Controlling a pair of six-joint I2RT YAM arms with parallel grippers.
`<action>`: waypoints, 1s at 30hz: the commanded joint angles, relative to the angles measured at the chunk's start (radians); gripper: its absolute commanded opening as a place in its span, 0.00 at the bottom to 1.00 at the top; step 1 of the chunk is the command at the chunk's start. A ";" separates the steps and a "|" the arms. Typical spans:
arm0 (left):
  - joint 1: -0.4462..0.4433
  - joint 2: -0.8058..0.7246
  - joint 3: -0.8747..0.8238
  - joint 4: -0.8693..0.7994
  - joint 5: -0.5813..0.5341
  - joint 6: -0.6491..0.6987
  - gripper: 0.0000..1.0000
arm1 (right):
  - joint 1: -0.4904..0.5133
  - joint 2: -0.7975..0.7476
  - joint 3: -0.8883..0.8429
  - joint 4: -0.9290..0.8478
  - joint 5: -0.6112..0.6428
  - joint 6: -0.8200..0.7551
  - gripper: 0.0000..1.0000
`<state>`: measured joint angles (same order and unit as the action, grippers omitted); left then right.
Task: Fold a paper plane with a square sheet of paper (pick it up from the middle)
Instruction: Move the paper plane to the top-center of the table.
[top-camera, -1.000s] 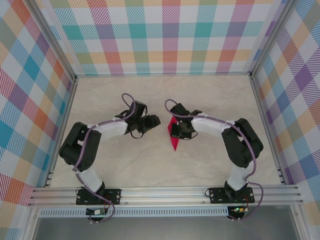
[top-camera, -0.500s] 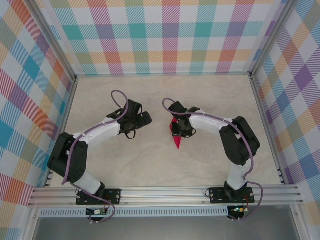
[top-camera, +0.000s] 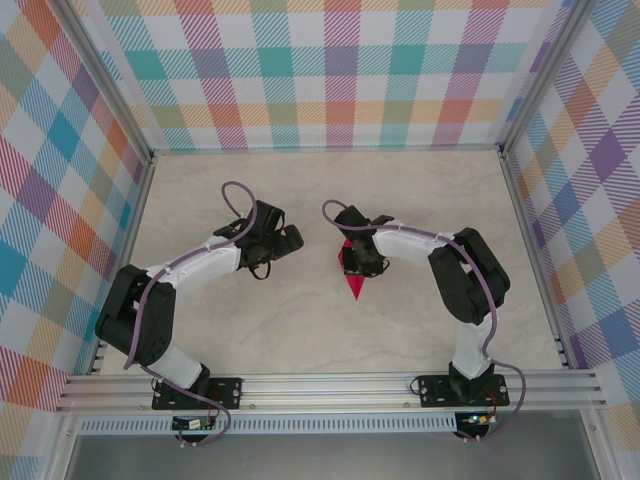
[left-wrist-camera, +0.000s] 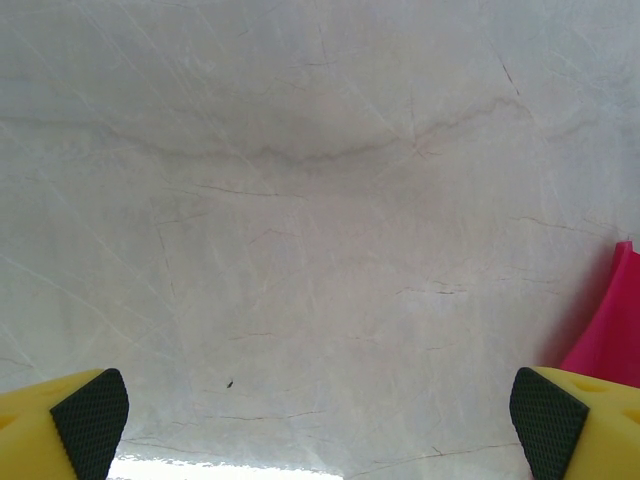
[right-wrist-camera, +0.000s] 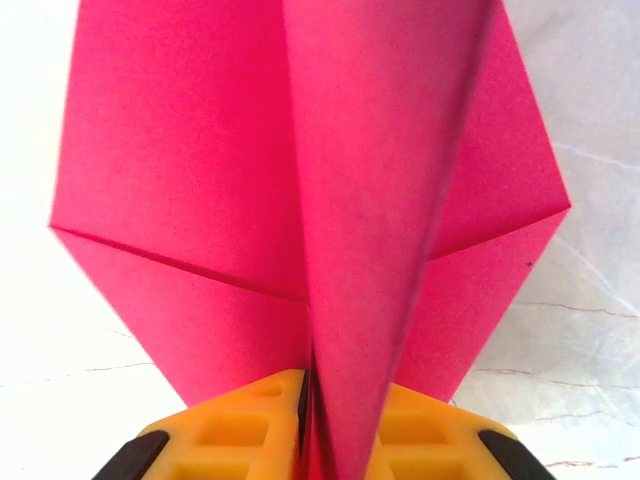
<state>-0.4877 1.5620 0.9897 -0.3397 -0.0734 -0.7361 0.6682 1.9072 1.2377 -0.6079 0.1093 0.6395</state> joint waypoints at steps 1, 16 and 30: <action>0.012 -0.008 -0.008 -0.028 -0.024 0.000 1.00 | 0.008 0.031 0.025 -0.024 0.027 0.012 0.18; 0.014 -0.009 0.005 -0.058 -0.034 0.005 1.00 | 0.010 0.004 0.105 -0.053 0.046 -0.014 0.06; 0.028 -0.123 0.001 -0.201 -0.169 0.030 1.00 | -0.076 0.301 0.657 -0.175 0.028 -0.202 0.07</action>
<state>-0.4767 1.4773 0.9916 -0.4923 -0.2016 -0.7311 0.6094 2.1540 1.8061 -0.7071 0.1436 0.5034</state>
